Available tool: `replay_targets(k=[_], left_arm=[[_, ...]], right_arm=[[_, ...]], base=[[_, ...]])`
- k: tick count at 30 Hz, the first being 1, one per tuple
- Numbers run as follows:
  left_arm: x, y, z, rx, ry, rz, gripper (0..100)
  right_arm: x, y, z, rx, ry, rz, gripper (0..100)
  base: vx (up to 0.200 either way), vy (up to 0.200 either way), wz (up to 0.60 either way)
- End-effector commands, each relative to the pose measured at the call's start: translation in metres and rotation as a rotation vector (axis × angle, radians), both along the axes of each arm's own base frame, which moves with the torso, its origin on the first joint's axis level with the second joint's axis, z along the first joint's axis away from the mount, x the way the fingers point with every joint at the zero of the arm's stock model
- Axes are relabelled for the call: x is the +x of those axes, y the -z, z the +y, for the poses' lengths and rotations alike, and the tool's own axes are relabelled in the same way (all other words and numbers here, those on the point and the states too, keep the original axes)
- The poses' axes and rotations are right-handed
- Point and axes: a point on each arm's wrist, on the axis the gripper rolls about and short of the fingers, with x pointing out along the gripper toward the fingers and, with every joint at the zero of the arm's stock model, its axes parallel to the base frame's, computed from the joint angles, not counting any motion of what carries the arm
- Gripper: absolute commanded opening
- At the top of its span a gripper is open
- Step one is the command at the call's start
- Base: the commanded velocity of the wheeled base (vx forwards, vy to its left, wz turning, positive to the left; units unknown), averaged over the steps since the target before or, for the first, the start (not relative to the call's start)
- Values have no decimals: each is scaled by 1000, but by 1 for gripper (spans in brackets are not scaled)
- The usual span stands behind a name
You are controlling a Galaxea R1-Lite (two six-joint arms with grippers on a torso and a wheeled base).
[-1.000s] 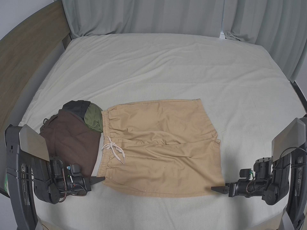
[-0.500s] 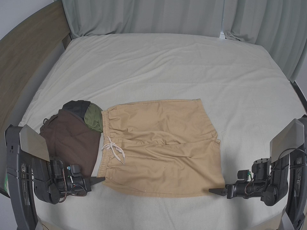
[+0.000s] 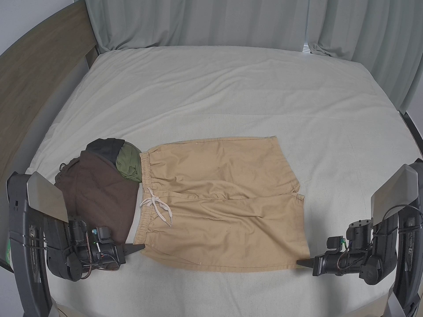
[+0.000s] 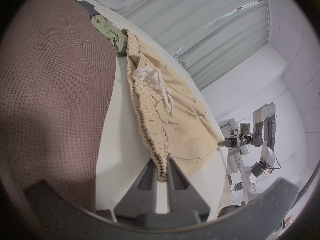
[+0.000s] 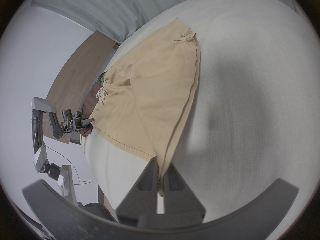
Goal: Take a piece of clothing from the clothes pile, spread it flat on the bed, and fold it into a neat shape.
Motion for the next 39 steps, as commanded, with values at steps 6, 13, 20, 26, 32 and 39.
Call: replay_targets(k=[6,13,20,26,32,39], left_arm=[[-7,-12,3,-54,38,3,0],[-21,-33,4,-127,38,58,0],[-34,-31,5,-132,26,107,0],[-44,-30,4,-127,30,134,0],[-51,-29,4,-102,46,127,0],[-49,-28,4,-92,55,104,0]], right_arm=[[-7,-2,-3,-5,11,20,0],[-18,-3,-5,-17,9,59,0],[-23,-3,-6,-31,-6,63,0],[-25,-1,-8,-56,-28,71,0],[-25,-1,-11,-65,-49,58,0],[-21,-4,-11,-47,-52,14,0]], base=[[0,0,0],[0,0,0],[0,0,0],[0,0,0],[0,0,0],[0,0,0]])
